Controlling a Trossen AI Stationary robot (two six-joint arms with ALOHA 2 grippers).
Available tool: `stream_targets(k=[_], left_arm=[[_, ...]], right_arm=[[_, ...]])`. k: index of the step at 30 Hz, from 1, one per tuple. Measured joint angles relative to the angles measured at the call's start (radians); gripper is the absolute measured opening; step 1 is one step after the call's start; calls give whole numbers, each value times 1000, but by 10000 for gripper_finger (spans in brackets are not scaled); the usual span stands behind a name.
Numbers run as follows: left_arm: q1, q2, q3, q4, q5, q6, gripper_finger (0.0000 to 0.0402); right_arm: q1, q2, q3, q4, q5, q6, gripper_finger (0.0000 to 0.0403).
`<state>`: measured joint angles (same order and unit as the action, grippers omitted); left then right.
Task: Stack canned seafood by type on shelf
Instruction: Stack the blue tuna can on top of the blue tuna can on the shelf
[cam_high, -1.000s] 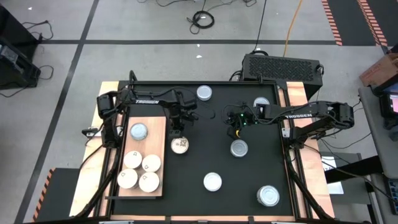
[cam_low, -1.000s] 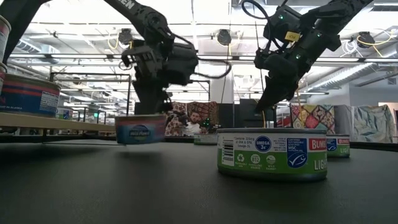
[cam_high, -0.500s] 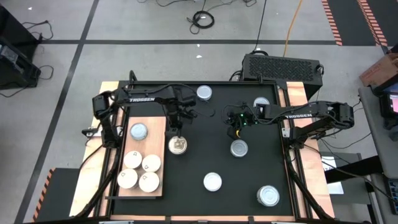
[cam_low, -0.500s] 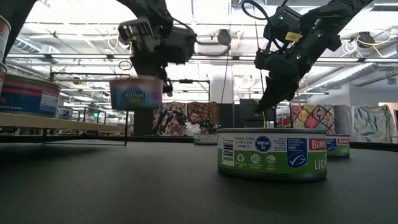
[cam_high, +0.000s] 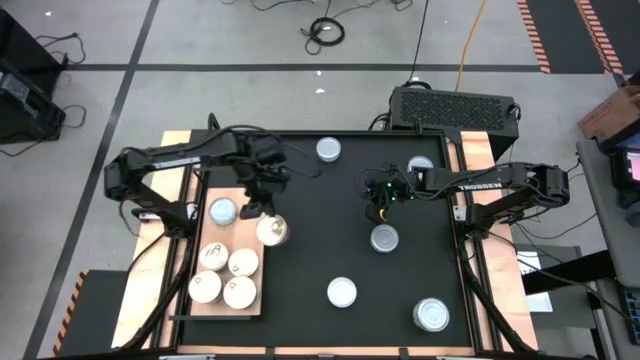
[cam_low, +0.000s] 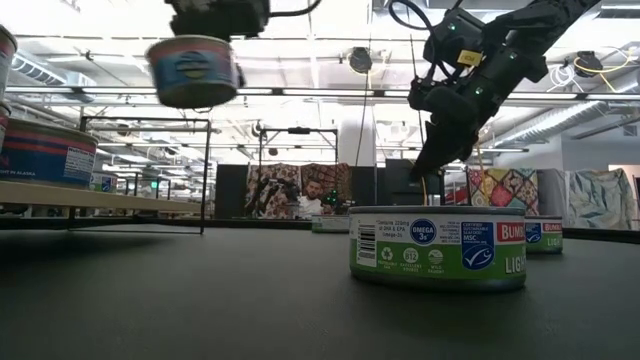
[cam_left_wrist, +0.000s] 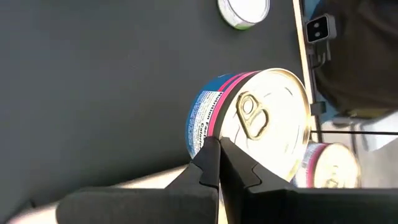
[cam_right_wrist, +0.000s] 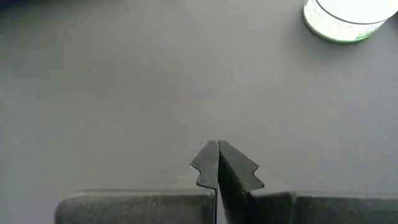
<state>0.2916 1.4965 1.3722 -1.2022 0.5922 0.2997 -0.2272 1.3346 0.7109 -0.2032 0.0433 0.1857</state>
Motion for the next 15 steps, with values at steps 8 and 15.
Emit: stream_targets(k=[8,15], left_arm=[[-5,-170,-205,11,-7,-129,0],[-52,-256,-346,23,-7,-149,0]], right_arm=[[0,0,0,44,0,35,0],[0,0,0,132,0,111,0]])
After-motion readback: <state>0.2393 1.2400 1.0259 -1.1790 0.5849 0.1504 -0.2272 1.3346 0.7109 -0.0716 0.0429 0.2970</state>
